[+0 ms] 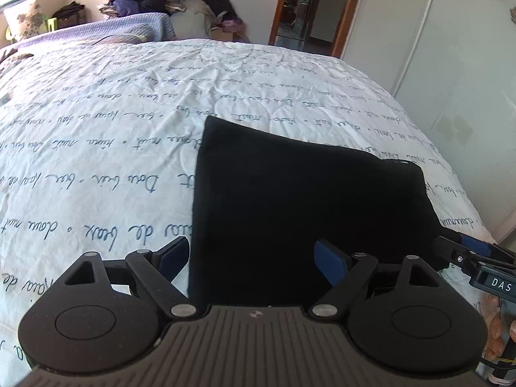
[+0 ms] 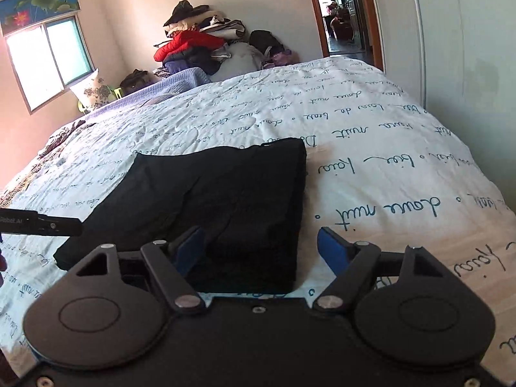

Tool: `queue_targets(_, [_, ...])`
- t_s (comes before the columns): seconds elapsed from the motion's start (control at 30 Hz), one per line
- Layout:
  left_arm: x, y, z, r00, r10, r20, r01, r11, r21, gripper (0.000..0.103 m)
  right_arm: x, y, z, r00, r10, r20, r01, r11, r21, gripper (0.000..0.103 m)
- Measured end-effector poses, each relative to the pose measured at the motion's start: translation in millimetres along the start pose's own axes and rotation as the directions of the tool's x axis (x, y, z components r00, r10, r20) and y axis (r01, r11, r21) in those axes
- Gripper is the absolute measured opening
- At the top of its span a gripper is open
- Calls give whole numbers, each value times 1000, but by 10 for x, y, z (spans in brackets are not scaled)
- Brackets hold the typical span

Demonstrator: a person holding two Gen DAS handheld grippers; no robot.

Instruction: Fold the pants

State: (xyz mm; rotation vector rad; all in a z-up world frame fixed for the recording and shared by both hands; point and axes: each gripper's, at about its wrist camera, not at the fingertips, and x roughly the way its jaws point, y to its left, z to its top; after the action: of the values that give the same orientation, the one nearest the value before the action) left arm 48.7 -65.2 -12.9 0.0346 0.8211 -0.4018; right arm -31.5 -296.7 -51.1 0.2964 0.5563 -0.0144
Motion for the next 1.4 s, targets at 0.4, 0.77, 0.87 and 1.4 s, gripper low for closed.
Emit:
queue_targets(0.4, [313,-707,74,999,-45,-17,47,989,143,86,-23,31,59,999,48,-2,-47,984,-173,35])
queue_targets(0.77, [436,-857,80,999,-34,-36,40,985,167,87,-141,30,-55,999,-44,-16,39,966,-257,2])
queue_targets(0.87, [492,-921,66,998,-31,-47,40,982,184,86,-29,37,-114,996,-76,-41,62,961,-269,3])
queue_targets(1.4, [616,-1164,17,999,37,37,-46,955,291,90,943,-723,680,972,230,-40,-214,946,244,33])
